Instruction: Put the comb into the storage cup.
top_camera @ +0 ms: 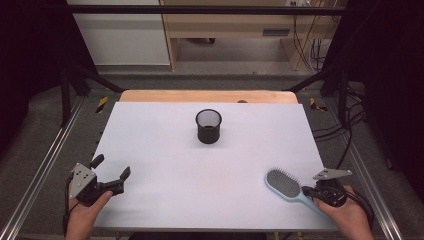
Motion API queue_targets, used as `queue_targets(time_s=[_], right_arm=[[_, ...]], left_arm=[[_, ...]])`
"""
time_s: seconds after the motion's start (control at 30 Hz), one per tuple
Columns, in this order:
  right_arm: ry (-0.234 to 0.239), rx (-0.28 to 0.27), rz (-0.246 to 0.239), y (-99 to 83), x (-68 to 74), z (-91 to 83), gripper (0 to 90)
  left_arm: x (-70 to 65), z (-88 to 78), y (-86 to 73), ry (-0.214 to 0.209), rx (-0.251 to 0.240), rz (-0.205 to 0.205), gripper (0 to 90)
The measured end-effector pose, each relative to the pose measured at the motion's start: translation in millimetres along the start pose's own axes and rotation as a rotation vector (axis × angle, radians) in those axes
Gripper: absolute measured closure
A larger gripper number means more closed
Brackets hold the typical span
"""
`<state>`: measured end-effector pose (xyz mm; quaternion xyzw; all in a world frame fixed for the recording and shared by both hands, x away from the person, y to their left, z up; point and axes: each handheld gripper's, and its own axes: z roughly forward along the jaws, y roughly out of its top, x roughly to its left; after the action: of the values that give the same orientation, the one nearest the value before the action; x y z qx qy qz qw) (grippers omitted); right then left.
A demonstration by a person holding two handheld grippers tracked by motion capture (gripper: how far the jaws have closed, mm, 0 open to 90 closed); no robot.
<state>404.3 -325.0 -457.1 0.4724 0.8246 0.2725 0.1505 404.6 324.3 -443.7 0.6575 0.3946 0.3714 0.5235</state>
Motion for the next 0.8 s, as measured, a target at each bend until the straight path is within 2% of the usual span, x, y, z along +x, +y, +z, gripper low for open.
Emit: queue_targets(time_s=[0.13, 0.33, 0.37, 0.47, 0.6, 0.63, 0.8], right_arm=[[-0.002, -0.007, -0.001, 0.0, -0.7, 0.1, 90.0], [-0.023, -0.085, -0.008, -0.5, -2.4, -9.1, 89.0], [-0.016, -0.109, -0.009, -1.1, -1.5, -13.4, 85.9], [-0.004, -0.128, -0.026, -2.2, -0.3, -17.4, 82.7], [0.024, -0.148, -0.052, -3.9, 2.9, -22.7, 71.2], [0.032, -0.154, -0.057, -4.4, 4.7, -23.4, 66.0], [0.06, -0.137, -0.087, -6.7, 9.5, -23.3, 45.7]], left_arm=[[-0.4, -0.1, 0.0, -0.001, 0.0, 0.002, 2.6], [-0.9, -0.5, 0.1, -0.002, 0.0, 0.005, 2.6], [-0.9, -0.4, 0.0, -0.002, 0.001, 0.005, 2.6], [-0.9, 0.0, -0.1, -0.001, 0.002, 0.005, 2.6], [-1.3, -0.2, -0.1, -0.001, 0.001, 0.005, 2.6], [-1.3, -0.3, -0.1, 0.0, 0.002, 0.005, 2.6], [-1.2, -0.5, -0.1, 0.0, 0.0, 0.005, 2.6]])
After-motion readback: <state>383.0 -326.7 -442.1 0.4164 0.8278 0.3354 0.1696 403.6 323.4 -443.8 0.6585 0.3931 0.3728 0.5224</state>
